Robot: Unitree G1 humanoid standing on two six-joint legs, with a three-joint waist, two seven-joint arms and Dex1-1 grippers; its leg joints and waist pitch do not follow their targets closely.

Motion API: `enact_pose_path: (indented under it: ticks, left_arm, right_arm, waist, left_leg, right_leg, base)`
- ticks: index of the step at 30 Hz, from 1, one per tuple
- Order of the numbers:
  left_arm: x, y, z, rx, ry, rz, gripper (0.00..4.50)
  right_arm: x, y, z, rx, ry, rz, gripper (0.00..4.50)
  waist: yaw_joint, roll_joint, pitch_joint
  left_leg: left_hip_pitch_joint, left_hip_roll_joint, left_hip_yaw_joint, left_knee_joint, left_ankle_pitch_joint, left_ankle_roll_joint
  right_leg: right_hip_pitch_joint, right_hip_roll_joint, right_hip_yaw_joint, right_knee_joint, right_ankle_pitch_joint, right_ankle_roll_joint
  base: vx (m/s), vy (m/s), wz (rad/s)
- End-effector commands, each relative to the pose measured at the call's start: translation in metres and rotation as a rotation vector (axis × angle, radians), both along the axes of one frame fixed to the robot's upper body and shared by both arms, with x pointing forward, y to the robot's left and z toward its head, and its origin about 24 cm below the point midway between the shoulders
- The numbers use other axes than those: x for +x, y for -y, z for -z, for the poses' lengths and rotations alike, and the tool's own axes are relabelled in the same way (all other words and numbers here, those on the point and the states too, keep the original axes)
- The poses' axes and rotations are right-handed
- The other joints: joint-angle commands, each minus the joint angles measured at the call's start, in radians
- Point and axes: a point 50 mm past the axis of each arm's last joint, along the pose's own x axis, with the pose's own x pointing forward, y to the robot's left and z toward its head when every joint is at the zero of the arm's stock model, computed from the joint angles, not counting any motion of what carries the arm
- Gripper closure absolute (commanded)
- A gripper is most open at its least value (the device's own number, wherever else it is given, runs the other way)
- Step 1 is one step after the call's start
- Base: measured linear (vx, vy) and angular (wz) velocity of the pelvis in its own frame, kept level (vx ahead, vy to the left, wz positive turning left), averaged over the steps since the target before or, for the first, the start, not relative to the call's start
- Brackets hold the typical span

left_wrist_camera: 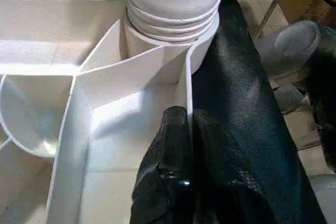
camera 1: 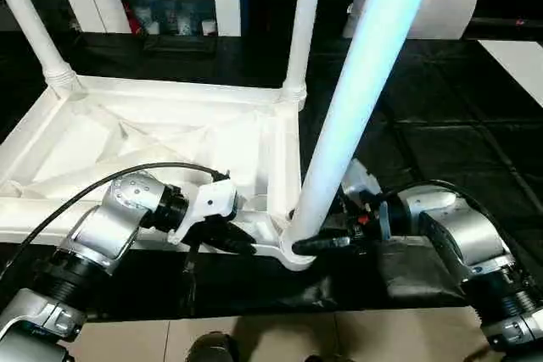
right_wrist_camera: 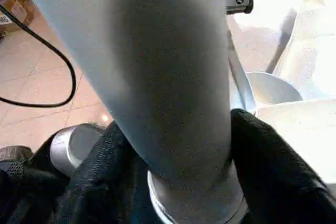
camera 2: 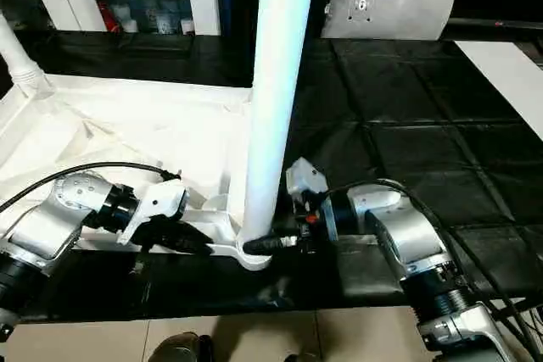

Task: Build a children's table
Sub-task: Rotate leg to tighten

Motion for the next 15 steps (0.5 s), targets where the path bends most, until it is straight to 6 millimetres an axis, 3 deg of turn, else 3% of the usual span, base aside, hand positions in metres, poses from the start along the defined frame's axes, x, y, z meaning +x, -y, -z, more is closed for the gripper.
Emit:
enact_pose_path:
  ticks: [1, 6, 7, 10, 13, 15]
  left_arm:
    - [-0.002, 0.007, -0.005, -0.010, 0.008, 0.066, 4.50]
    - [-0.003, 0.007, -0.004, -0.012, 0.004, 0.064, 4.50]
    - [-0.003, 0.008, -0.003, -0.020, 0.004, 0.051, 4.50]
    - [-0.002, 0.012, -0.003, -0.041, 0.004, 0.018, 4.50]
    - [0.001, 0.020, -0.004, -0.080, 0.007, -0.043, 4.50]
    - [0.004, 0.026, -0.005, -0.100, 0.018, -0.087, 4.50]
  right_arm:
    - [-0.002, 0.001, 0.001, -0.002, -0.026, -0.026, 2.13]
    - [-0.005, -0.001, 0.002, -0.001, -0.047, -0.043, 2.36]
    - [-0.008, -0.003, 0.003, 0.011, -0.066, -0.048, 2.36]
    - [-0.012, -0.008, 0.003, 0.056, -0.098, -0.027, 2.41]
    - [-0.016, -0.022, 0.001, 0.121, -0.122, 0.026, 2.41]
    - [-0.016, -0.030, 0.003, 0.122, -0.113, 0.066, 2.41]
  waist:
    - [-0.007, 0.002, -0.066]
    - [-0.008, 0.001, -0.065]
    - [-0.009, -0.006, -0.065]
    - [-0.006, -0.004, -0.065]
    - [-0.005, -0.003, -0.064]
    - [-0.011, -0.001, -0.056]
  left_leg:
    - [0.028, 0.094, -0.035, -0.068, -0.155, 0.056]
    - [0.028, 0.094, -0.035, -0.069, -0.159, 0.051]
    - [0.029, 0.093, -0.034, -0.069, -0.157, 0.054]
    - [0.030, 0.094, -0.034, -0.067, -0.145, 0.061]
    - [0.030, 0.095, -0.035, -0.070, -0.158, 0.055]
    - [0.029, 0.093, -0.036, -0.075, -0.192, 0.035]
  right_leg:
    - [0.035, -0.114, 0.063, -0.068, -0.126, -0.222]
    - [0.036, -0.113, 0.063, -0.067, -0.122, -0.221]
    - [0.036, -0.112, 0.063, -0.068, -0.122, -0.221]
    - [0.035, -0.114, 0.063, -0.067, -0.117, -0.221]
    - [0.033, -0.113, 0.063, -0.069, -0.146, -0.214]
    - [0.031, -0.115, 0.066, -0.078, -0.210, -0.199]
  base:
    - [0.000, 0.000, 0.00]
    - [0.000, 0.000, 0.00]
    - [0.000, 0.000, 0.00]
    - [0.000, 0.000, 0.00]
    - [0.000, 0.000, 0.00]
    - [0.000, 0.000, 0.00]
